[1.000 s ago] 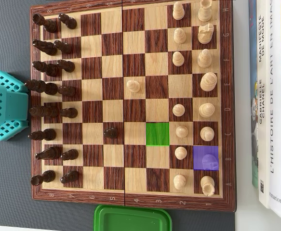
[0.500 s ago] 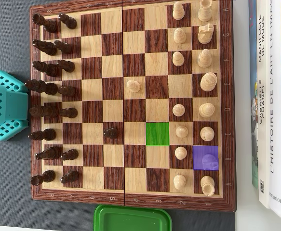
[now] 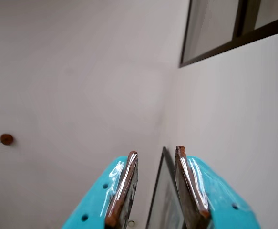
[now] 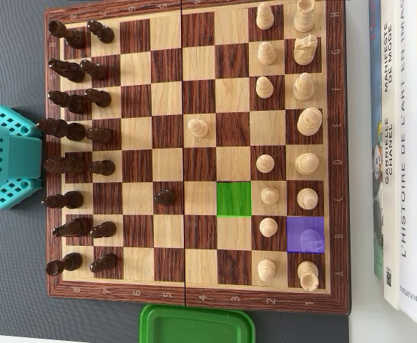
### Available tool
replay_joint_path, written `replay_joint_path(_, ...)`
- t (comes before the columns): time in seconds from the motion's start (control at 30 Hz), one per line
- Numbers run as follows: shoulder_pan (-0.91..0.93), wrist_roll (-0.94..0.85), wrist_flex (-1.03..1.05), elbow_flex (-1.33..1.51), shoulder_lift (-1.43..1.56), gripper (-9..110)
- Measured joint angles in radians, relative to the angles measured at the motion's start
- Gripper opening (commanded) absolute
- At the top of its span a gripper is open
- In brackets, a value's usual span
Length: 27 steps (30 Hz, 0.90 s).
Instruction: Play chess
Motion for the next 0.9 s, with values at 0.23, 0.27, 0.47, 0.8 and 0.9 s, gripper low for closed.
replay_joint_path(0.23,0.0,0.0,0.0,0.0,0.0,13)
replay_joint_path(0.27,0.0,0.0,0.0,0.0,0.0,13)
replay_joint_path(0.47,0.0,0.0,0.0,0.0,0.0,13)
replay_joint_path(0.8,0.0,0.0,0.0,0.0,0.0,13)
replay_joint_path(0.9,0.0,0.0,0.014,0.0,0.0,13)
